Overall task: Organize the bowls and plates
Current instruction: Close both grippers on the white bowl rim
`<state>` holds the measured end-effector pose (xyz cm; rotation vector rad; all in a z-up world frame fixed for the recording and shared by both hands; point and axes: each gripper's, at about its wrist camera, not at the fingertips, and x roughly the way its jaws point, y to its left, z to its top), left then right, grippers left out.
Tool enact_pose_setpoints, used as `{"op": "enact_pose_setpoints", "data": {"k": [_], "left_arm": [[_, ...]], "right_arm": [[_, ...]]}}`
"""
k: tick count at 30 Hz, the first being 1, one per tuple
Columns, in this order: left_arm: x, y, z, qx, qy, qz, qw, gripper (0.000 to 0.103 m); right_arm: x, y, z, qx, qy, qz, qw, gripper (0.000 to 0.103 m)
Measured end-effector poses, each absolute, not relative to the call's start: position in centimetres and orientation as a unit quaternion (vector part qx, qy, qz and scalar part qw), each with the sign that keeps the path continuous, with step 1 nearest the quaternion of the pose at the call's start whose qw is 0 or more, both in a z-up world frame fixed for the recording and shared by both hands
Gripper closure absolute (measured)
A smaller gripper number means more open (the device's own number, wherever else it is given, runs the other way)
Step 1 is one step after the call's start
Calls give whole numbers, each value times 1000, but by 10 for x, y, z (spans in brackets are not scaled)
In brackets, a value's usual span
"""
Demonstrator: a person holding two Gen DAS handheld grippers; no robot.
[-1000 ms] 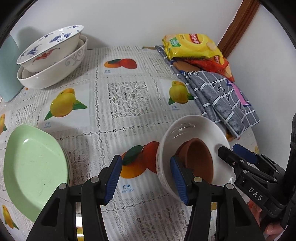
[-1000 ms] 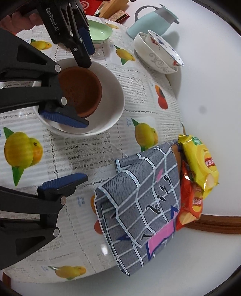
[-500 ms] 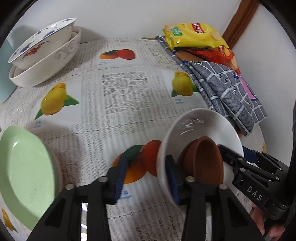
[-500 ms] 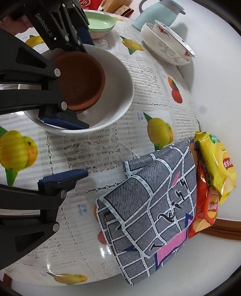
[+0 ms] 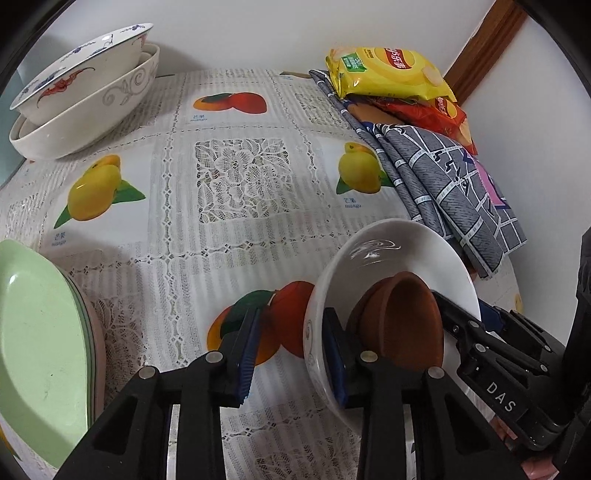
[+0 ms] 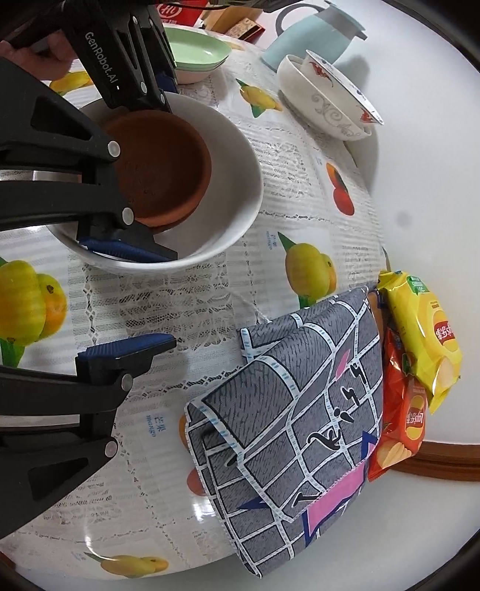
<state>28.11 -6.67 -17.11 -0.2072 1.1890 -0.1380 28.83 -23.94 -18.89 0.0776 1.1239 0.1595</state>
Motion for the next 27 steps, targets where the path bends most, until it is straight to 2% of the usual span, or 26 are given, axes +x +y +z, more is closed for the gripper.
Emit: {"op": "enact_pose_setpoints", "data": {"k": [9, 11, 16, 17, 27], "left_arm": [[286, -64, -174, -109, 565, -75, 814, 72], [285, -64, -173, -112, 561, -76, 816, 73], [283, -72, -171, -95, 549, -93, 825, 88], [283, -74, -171, -93, 548, -96, 826, 92], [281, -79, -170, -88, 541, -88, 832, 92]], "right_arm": [[291, -241, -189, 60, 536, 80, 838, 68], [291, -240, -190, 63, 537, 89, 836, 79], [289, -226, -187, 39, 529, 92, 843, 95], [288, -225, -186, 36, 527, 90, 844, 95], [292, -230, -187, 64, 542, 89, 833, 93]]}}
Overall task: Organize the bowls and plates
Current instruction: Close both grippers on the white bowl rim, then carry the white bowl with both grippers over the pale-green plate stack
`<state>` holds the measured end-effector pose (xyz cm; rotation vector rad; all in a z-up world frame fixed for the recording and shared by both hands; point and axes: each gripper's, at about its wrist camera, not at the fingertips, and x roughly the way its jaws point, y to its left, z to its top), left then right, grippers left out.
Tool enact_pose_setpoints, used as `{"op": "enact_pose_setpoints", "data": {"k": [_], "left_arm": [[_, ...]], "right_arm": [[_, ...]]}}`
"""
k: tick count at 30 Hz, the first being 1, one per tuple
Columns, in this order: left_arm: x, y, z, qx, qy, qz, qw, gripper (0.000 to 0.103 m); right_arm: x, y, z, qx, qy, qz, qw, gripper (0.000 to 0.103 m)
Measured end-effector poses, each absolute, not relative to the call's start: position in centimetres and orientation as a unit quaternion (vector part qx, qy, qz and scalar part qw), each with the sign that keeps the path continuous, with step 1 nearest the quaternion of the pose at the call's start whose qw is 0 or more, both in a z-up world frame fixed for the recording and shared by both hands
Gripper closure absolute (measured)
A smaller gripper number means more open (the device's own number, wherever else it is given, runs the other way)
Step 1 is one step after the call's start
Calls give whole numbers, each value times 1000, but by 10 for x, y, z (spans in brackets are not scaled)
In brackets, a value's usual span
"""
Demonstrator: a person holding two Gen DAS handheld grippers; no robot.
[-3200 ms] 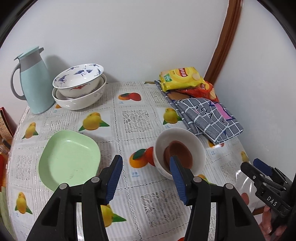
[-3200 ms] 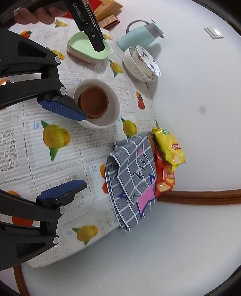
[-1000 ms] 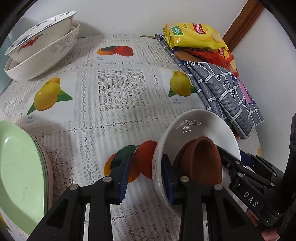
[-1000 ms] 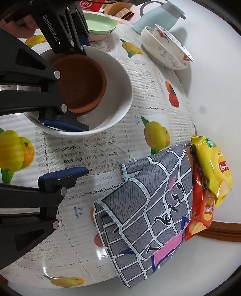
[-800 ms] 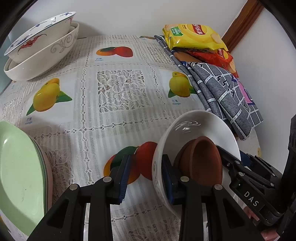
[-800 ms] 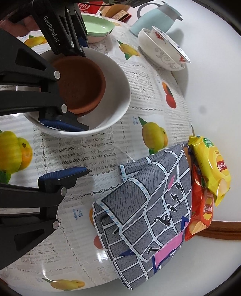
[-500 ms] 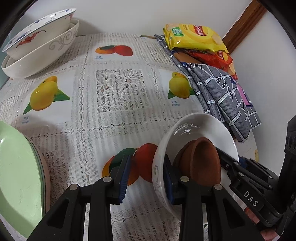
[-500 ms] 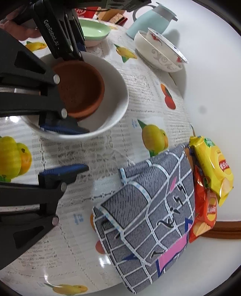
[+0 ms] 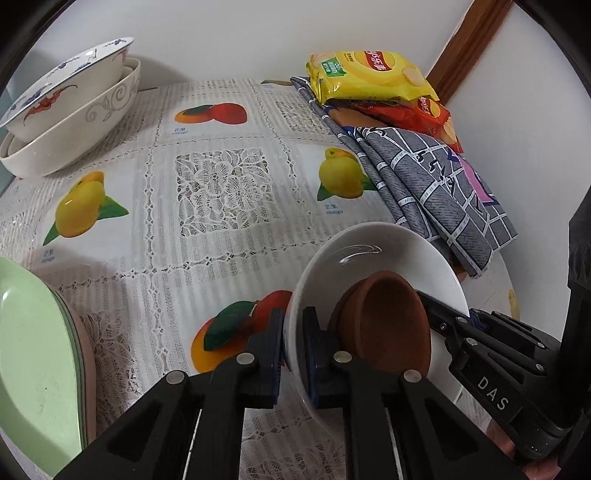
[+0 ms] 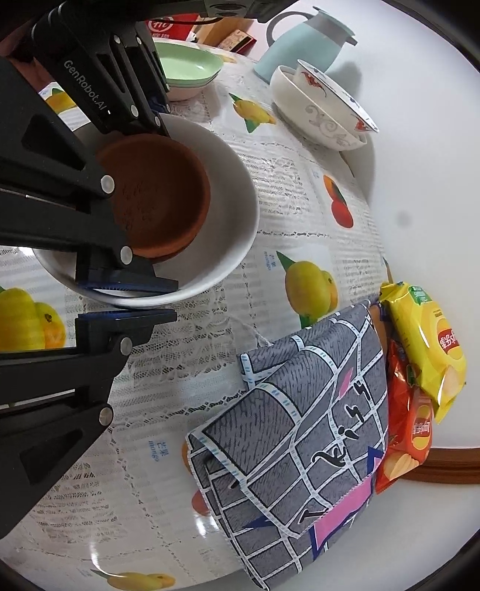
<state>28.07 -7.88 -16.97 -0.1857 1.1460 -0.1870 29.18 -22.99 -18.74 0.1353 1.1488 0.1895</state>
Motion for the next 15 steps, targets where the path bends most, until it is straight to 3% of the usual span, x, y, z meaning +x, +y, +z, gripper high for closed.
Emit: {"op": "enact_pose_setpoints", "data": {"k": [15], "left_arm": [[274, -80, -170, -90, 542, -99, 830, 94]], "right_arm": [[279, -238, -179, 89, 526, 74, 843, 94]]}}
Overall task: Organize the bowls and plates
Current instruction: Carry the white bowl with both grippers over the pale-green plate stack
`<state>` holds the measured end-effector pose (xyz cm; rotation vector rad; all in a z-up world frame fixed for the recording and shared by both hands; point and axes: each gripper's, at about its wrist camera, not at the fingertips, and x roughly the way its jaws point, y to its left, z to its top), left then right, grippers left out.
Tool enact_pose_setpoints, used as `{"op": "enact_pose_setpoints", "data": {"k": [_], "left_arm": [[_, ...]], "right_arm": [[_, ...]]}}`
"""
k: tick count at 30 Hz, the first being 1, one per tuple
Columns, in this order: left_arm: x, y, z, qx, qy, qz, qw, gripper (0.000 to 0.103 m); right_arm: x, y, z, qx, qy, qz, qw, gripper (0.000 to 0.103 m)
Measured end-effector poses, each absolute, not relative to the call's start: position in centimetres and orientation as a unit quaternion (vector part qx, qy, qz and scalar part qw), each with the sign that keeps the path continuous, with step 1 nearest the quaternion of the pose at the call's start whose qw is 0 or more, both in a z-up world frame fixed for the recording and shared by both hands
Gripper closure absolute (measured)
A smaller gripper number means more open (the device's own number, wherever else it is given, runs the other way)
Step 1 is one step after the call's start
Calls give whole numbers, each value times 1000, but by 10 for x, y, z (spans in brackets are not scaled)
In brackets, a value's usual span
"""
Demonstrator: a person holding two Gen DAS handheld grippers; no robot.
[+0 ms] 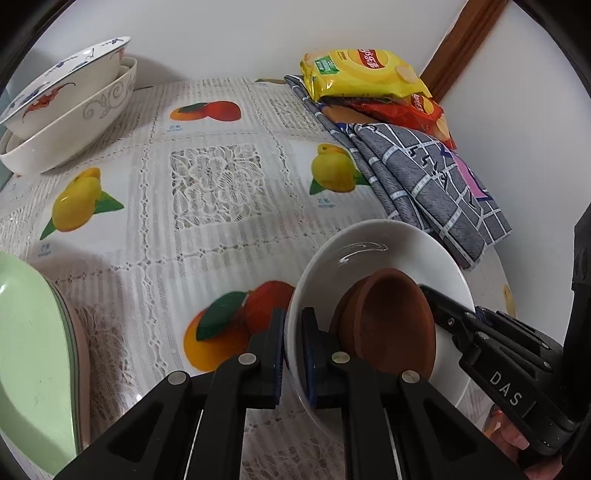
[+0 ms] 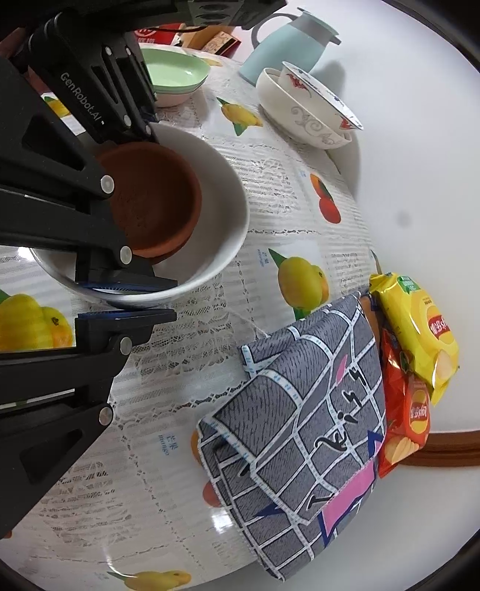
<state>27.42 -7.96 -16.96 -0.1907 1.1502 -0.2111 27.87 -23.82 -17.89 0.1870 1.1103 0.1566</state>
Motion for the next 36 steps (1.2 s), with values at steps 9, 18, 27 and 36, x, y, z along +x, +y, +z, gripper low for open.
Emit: {"op": "enact_pose_setpoints", "data": {"k": [9, 18, 27, 36], "left_arm": [[255, -84, -155, -92, 535, -101, 834, 94], [237, -81, -137, -95, 524, -102, 840, 94], [224, -72, -122, -95, 516, -95, 846, 94], [216, -67, -108, -97, 506, -94, 852, 94]], "right_arm": [[255, -244, -165, 108, 515, 71, 847, 94], [238, -240, -145, 114, 503, 71, 854, 94], [226, -231, -126, 111, 490, 80, 861, 94], [218, -225, -109, 107, 474, 82, 870, 93]]}}
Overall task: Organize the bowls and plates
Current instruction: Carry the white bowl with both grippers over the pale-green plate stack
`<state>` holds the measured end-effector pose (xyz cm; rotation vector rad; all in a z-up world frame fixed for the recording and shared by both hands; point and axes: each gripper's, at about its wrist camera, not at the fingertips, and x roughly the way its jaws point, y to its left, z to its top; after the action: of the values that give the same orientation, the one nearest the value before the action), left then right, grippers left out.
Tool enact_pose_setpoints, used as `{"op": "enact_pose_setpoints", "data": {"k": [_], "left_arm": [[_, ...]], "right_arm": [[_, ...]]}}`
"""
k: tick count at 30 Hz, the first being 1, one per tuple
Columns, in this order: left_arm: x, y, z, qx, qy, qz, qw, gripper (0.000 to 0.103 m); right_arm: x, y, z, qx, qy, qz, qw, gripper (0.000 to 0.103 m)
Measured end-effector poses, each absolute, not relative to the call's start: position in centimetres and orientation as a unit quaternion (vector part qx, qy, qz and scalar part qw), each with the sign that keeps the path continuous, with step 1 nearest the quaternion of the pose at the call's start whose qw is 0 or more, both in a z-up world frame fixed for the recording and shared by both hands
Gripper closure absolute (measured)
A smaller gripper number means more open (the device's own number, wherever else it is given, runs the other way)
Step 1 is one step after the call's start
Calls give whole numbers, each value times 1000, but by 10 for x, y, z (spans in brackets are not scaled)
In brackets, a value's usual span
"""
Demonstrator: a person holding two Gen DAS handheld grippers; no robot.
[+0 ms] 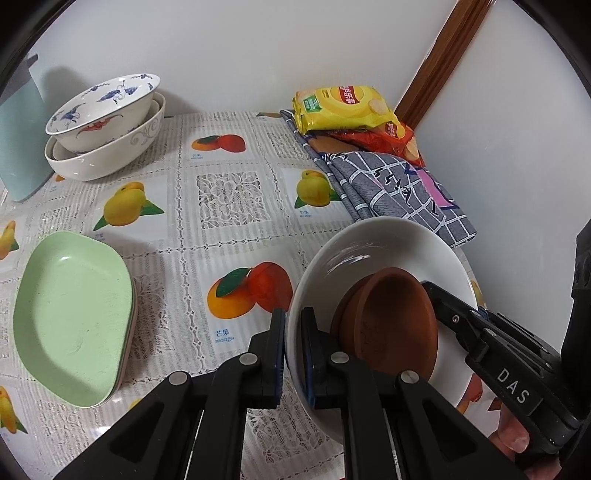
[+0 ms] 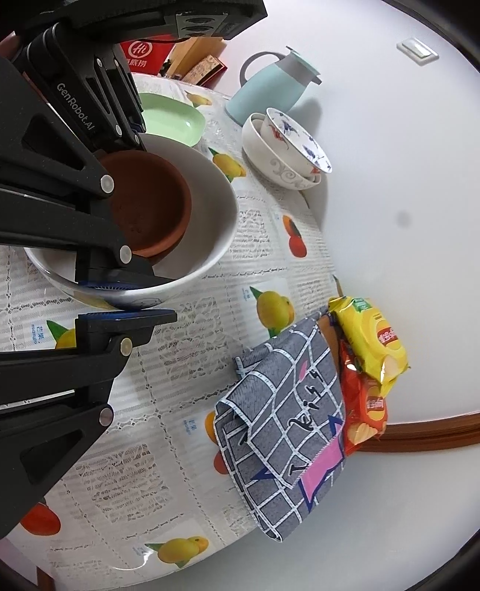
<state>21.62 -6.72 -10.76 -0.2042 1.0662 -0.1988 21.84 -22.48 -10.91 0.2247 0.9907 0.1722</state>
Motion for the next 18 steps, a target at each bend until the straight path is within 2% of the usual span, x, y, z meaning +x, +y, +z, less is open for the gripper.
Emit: {"op": "enact_pose_setpoints", "data": {"k": [18], "left_arm": [[209, -43, -92, -91, 495, -86, 860, 94]], "right_arm": [[214, -201, -98, 115, 463, 91, 874, 93]]}}
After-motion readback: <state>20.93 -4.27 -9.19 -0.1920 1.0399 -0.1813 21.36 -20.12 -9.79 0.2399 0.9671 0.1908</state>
